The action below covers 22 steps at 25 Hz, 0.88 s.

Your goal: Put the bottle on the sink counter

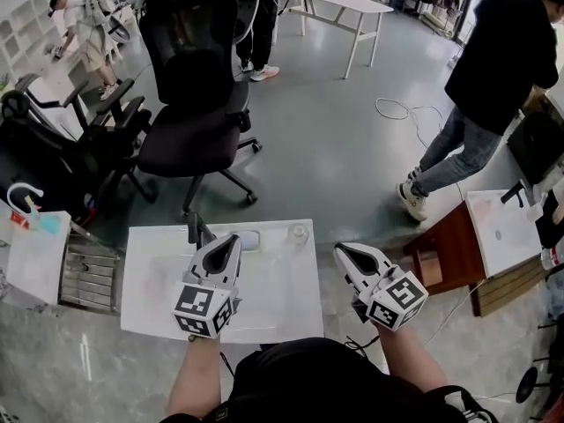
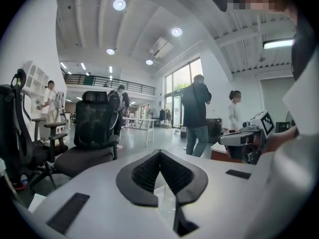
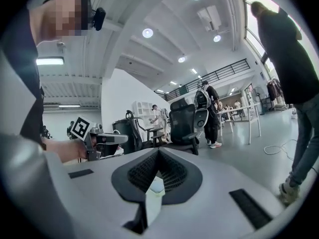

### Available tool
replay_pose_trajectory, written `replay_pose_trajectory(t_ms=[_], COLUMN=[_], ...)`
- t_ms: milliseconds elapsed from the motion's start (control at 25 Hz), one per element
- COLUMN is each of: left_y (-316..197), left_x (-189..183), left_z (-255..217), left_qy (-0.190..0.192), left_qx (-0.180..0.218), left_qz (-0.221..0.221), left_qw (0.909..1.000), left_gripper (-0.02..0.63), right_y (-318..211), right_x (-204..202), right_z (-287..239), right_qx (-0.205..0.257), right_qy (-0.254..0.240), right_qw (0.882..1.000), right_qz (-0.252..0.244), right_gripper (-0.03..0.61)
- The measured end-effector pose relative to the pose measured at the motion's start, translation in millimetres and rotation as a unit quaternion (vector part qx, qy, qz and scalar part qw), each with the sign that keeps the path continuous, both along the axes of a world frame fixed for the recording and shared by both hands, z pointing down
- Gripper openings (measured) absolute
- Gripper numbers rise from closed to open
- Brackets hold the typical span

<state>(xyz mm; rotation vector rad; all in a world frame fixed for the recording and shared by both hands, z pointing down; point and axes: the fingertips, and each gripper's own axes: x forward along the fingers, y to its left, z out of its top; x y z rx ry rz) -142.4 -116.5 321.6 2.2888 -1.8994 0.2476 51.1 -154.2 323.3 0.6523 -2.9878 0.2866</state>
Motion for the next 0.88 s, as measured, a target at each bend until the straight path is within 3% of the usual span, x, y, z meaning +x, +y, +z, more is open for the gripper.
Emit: replay_pose_trajectory(t_ms=[880], left_y=[-20.3], left_x=[8.9], left_z=[2.9], left_qy=[0.005], left_qx=[0.000], left_qz=[-0.001], left_qw=[1.0000], left_gripper=[0.008], right_y=[-17.3], right_x=[-6.8], right_z=[-4.8], right_qx=[0.011], right_qy=[-0.014], right_qw=[1.000], right_qz=[-0.008], right_gripper=[0.012])
